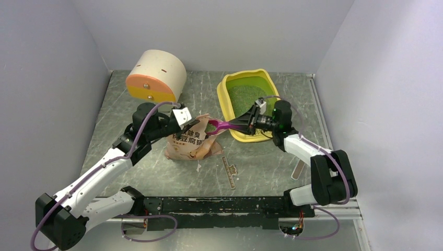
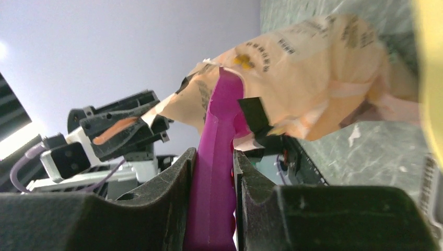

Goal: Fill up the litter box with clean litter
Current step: 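Scoop the cat litter from the cat litter bag.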

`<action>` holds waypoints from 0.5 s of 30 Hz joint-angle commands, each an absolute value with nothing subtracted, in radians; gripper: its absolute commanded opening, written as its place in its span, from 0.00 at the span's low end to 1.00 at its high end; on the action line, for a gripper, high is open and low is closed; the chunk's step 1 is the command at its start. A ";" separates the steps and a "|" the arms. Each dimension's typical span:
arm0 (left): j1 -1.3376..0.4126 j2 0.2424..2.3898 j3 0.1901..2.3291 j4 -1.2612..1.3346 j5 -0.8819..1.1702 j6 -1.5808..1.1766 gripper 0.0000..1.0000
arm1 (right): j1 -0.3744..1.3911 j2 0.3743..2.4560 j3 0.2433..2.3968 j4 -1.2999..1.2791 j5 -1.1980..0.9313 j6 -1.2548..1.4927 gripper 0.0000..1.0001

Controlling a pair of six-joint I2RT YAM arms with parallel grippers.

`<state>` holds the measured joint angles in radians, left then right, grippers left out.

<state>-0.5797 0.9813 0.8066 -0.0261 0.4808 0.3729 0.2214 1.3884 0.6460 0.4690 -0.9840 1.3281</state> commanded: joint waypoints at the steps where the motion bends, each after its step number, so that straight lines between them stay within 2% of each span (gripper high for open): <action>1: -0.581 0.968 0.801 0.030 0.497 0.356 0.05 | 0.308 1.425 0.632 0.645 -0.984 1.423 0.00; 7: -0.581 0.960 0.800 0.024 0.493 0.352 0.05 | 0.261 1.415 0.591 0.699 -1.002 1.457 0.00; 15: -0.581 0.938 0.795 0.002 0.456 0.354 0.05 | 0.164 1.343 0.578 0.595 -1.059 1.382 0.00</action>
<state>-0.5797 0.9680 0.8032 -0.0147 0.4732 0.3584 0.1963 1.3983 0.5793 0.6006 -1.0092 1.4128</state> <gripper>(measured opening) 0.079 0.303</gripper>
